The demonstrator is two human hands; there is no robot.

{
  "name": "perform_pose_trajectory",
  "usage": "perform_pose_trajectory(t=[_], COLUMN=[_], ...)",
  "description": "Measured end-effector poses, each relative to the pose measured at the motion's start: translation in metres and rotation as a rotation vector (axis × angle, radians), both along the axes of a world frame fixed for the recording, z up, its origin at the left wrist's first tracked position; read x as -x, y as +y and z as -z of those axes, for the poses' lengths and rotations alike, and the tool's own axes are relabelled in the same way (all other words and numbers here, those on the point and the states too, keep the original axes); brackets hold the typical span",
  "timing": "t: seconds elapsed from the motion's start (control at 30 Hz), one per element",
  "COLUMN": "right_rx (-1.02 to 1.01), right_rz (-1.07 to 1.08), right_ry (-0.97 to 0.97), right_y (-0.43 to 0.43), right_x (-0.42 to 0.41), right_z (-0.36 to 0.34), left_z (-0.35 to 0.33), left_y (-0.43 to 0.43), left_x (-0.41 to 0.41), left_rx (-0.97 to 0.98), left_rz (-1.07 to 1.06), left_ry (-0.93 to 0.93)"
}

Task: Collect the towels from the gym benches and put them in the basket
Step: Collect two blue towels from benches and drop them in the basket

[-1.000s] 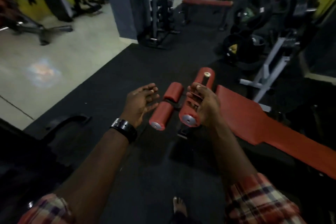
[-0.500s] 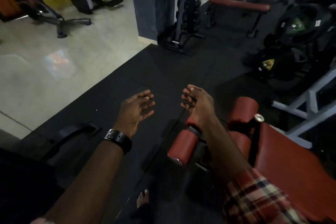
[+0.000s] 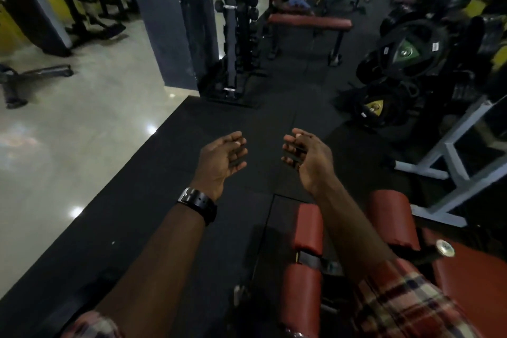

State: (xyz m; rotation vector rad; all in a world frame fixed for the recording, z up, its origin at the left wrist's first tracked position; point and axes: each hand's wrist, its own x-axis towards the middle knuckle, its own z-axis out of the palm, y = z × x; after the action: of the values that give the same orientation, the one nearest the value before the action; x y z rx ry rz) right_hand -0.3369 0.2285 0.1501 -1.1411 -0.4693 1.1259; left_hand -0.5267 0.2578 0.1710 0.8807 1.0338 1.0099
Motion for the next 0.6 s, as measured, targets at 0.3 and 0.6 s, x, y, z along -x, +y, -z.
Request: perform_pose_trajectory(t=[0.3, 0.6], right_rx=[-0.009, -0.014], right_rz=[0.122, 0.172], right_ry=[0.029, -0.034], right_y=[0.221, 0.417], right_x=[-0.06, -0.126], right_z=[-0.013, -0.034], left_z=[-0.03, -0.037], left_y=[0.248, 0.449], left_x=[-0.067, -0.135], left_rx=[-0.082, -0.065], left_rz=[0.126, 0.189], left_ry=[0.037, 0.02])
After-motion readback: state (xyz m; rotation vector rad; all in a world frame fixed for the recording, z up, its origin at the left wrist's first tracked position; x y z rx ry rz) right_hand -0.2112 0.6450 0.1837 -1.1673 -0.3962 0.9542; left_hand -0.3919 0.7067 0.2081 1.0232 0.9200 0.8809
